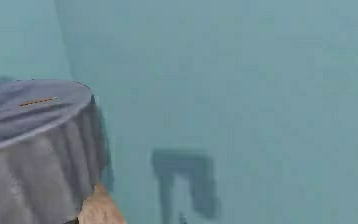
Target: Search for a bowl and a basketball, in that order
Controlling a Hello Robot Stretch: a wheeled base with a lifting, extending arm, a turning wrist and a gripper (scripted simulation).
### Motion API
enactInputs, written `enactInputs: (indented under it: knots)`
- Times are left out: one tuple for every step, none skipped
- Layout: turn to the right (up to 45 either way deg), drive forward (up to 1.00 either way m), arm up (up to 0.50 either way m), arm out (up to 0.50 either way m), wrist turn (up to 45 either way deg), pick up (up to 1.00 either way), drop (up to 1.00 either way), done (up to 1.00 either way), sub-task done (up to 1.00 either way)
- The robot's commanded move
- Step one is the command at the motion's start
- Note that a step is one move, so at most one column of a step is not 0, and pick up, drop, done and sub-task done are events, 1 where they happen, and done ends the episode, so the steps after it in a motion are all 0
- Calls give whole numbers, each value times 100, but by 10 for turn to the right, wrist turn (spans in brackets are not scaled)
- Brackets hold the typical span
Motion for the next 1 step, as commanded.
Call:
enactInputs:
  knots:
    - [-450, 0, 0, 0, 0, 0, 0, 0, 0]
